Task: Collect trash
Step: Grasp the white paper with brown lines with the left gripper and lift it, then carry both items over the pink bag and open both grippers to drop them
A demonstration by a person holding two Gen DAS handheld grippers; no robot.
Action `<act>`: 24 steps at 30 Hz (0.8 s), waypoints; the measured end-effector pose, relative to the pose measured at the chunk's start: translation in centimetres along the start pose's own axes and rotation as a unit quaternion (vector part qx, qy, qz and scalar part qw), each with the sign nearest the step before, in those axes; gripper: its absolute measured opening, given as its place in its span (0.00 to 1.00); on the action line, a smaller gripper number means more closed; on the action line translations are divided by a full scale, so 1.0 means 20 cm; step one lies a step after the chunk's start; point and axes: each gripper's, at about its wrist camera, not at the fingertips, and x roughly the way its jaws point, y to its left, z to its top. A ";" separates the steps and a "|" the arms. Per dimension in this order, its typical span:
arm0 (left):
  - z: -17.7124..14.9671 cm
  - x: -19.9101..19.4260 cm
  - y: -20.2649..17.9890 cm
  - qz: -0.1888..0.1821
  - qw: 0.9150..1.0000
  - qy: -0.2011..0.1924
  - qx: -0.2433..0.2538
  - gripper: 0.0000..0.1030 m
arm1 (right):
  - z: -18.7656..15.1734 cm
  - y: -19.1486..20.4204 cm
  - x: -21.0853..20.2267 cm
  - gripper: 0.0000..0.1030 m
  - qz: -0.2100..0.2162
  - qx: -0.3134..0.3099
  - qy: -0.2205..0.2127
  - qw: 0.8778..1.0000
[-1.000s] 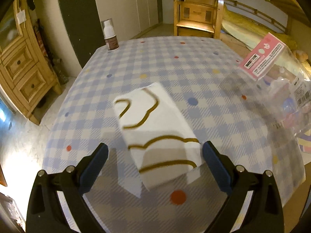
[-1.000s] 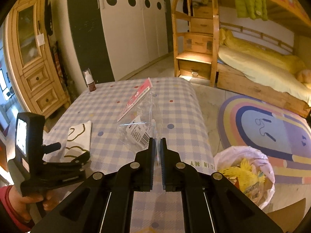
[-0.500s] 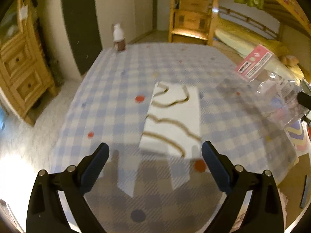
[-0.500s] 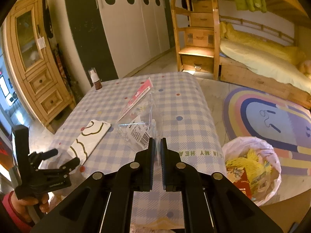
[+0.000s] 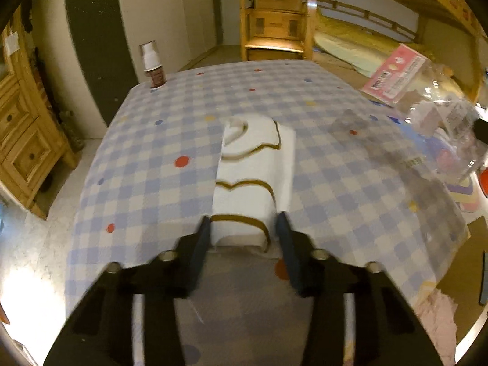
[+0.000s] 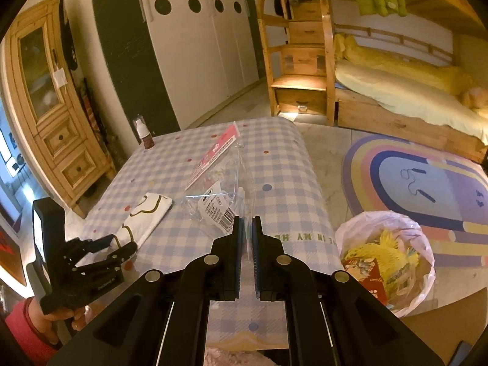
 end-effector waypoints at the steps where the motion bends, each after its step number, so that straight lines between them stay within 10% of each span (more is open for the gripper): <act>1: 0.00 0.00 -0.02 -0.001 1.000 -0.001 0.007 0.21 | 0.00 0.00 0.00 0.07 0.001 0.000 -0.001 1.000; 3: 0.00 0.00 -0.04 -0.014 1.000 -0.002 0.010 0.06 | 0.00 -0.01 -0.02 0.07 0.000 0.002 -0.004 1.000; 10: 0.07 -0.18 -0.05 -0.075 0.995 -0.052 -0.029 0.05 | 0.01 -0.10 -0.07 0.07 -0.017 0.018 -0.020 0.999; 24: 0.30 -0.32 -0.61 -0.132 0.983 -0.113 0.058 0.05 | -0.07 -0.57 -0.15 0.08 -0.129 0.092 -0.022 0.987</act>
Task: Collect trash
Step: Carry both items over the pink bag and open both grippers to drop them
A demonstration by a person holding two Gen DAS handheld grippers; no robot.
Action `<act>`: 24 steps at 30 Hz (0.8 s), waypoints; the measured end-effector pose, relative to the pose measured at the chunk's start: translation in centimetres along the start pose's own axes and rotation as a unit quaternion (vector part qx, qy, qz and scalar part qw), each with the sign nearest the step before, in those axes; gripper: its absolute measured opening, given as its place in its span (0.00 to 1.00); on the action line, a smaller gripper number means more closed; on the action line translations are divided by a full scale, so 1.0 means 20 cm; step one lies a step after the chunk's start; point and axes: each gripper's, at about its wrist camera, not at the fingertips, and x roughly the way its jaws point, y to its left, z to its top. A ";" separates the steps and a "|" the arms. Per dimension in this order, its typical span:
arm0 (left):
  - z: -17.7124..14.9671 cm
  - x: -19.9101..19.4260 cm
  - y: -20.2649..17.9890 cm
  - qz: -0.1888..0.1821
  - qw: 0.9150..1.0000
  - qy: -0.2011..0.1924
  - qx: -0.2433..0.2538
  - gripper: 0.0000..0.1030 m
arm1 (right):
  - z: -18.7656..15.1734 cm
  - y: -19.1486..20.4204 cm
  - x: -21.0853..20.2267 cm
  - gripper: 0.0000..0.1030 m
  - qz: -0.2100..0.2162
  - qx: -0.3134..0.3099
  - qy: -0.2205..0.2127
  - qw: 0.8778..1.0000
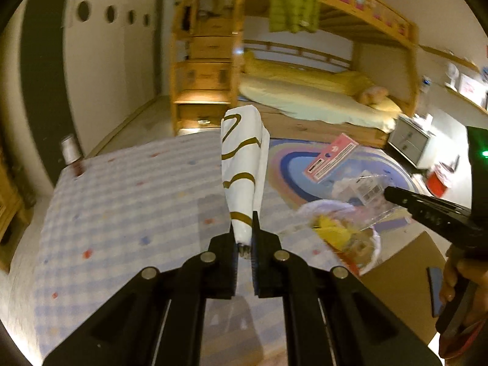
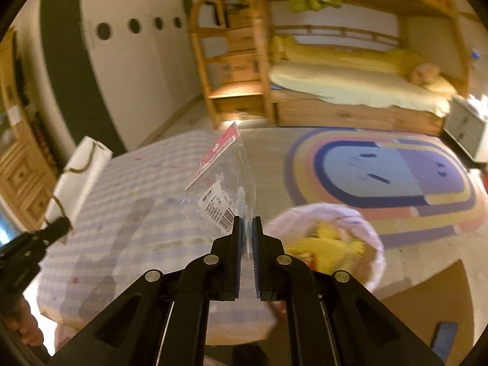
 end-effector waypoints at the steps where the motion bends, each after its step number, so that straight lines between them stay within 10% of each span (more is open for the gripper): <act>1: 0.01 0.02 -0.04 -0.005 1.000 0.002 0.007 0.05 | -0.01 -0.05 0.01 0.08 -0.013 0.009 0.003 1.000; 8: 0.04 0.20 -0.26 -0.045 0.998 0.022 0.047 0.05 | -0.03 -0.28 0.10 0.12 -0.057 0.046 0.028 0.997; 13: 0.03 0.26 -0.32 -0.048 0.997 0.032 0.056 0.05 | -0.03 -0.40 0.19 0.46 -0.061 0.069 0.038 0.995; 24: 0.01 0.36 -0.48 -0.071 0.993 0.059 0.076 0.05 | -0.03 -0.49 0.09 0.53 -0.055 0.080 0.009 0.995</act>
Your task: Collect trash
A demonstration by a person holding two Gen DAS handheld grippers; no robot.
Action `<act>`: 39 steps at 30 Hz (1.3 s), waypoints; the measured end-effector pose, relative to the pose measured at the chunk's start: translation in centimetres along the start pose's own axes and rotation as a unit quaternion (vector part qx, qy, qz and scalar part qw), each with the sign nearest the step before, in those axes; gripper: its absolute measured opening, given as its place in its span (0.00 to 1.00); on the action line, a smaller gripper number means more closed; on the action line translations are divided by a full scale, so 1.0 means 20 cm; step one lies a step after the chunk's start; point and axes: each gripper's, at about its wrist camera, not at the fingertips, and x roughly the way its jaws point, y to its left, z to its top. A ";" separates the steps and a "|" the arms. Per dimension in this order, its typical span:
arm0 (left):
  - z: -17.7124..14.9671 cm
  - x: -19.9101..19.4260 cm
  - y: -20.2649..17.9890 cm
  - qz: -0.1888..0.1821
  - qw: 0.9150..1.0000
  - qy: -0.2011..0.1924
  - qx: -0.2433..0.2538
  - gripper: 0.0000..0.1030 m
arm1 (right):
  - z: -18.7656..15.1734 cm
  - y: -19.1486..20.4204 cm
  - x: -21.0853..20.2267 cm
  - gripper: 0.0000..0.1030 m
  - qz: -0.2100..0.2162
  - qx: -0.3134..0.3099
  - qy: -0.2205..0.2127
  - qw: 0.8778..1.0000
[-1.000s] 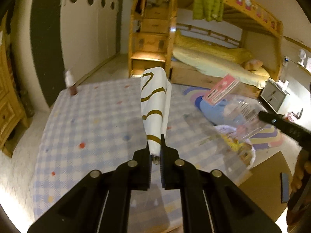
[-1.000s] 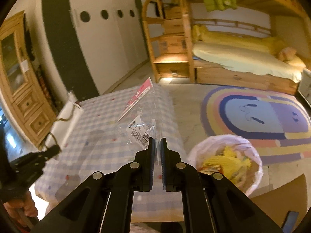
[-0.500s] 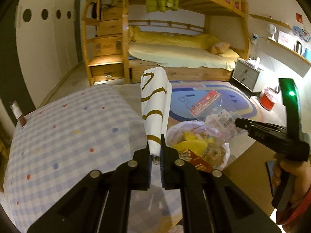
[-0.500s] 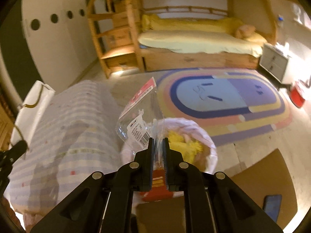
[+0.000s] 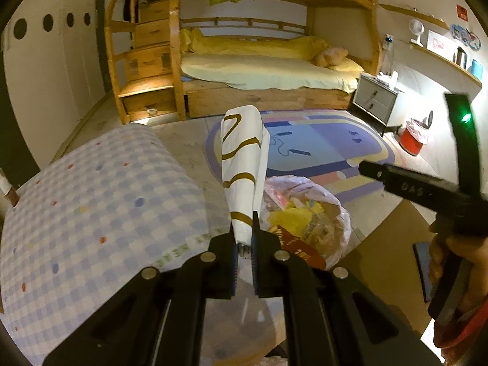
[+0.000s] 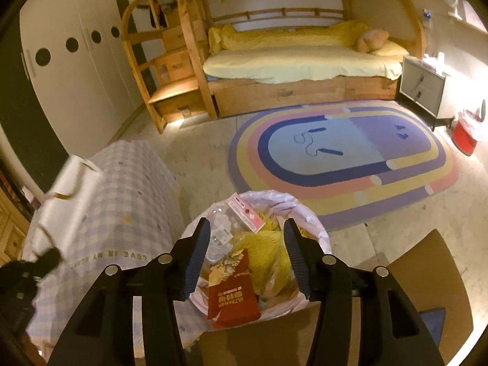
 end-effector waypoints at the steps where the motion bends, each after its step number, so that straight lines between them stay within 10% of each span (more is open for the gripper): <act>1: 0.01 0.02 -0.03 -0.003 1.000 0.003 0.004 0.05 | 0.01 -0.01 -0.02 0.55 0.002 0.001 -0.007 1.000; 12: 0.16 0.24 -0.28 -0.040 0.998 0.010 0.043 0.07 | 0.09 -0.19 -0.13 0.60 -0.004 0.031 -0.043 0.999; 16: 0.19 0.30 -0.33 -0.042 0.998 0.009 0.049 0.66 | 0.10 -0.23 -0.14 0.62 -0.012 0.039 -0.047 0.998; 21: 0.15 0.26 -0.29 -0.022 0.999 0.012 0.047 0.67 | 0.09 -0.23 -0.16 0.64 -0.013 0.042 -0.044 0.998; 32: 0.07 -0.18 0.05 0.060 0.998 0.000 -0.027 0.93 | 0.06 0.03 -0.36 0.88 0.058 0.004 -0.021 0.998; 39: -0.05 -0.59 0.28 0.150 0.985 0.004 -0.084 0.93 | 0.02 0.42 -0.58 0.90 0.118 -0.069 -0.015 0.991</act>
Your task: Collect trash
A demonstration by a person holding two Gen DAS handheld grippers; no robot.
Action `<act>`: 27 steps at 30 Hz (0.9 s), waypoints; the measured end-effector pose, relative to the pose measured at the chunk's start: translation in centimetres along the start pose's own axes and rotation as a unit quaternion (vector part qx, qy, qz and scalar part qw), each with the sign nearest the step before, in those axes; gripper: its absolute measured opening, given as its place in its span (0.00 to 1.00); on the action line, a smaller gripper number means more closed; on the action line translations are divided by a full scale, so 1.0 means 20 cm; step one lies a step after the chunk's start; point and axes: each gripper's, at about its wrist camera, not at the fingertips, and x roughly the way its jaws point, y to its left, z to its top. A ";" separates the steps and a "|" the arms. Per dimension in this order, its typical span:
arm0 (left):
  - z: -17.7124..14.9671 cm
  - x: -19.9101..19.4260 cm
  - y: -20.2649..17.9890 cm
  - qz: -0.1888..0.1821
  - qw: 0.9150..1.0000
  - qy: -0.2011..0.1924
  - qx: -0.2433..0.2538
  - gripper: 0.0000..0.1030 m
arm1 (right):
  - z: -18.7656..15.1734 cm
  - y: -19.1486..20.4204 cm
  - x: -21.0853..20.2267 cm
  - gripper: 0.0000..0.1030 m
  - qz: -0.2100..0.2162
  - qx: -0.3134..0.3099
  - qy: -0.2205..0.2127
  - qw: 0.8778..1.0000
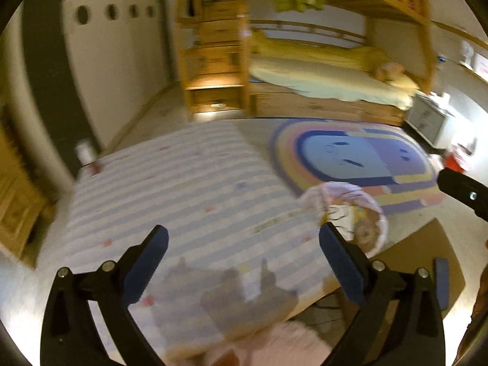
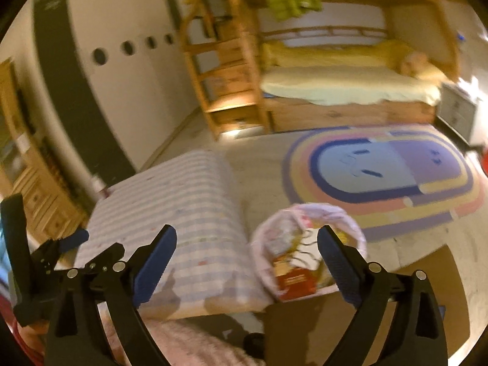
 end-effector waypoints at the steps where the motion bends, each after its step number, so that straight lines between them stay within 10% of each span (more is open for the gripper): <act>1: -0.01 -0.05 0.05 0.014 1.000 0.000 -0.008 0.93 | 0.00 0.05 -0.01 0.91 0.007 -0.008 0.001 1.000; 13: -0.21 -0.52 0.49 0.105 0.990 0.011 -0.090 0.93 | -0.04 0.66 -0.19 0.94 0.070 -0.147 0.017 0.987; 27: -0.37 -0.70 0.64 0.141 0.983 0.015 -0.118 0.93 | -0.12 0.80 -0.35 0.94 0.076 -0.181 0.008 0.980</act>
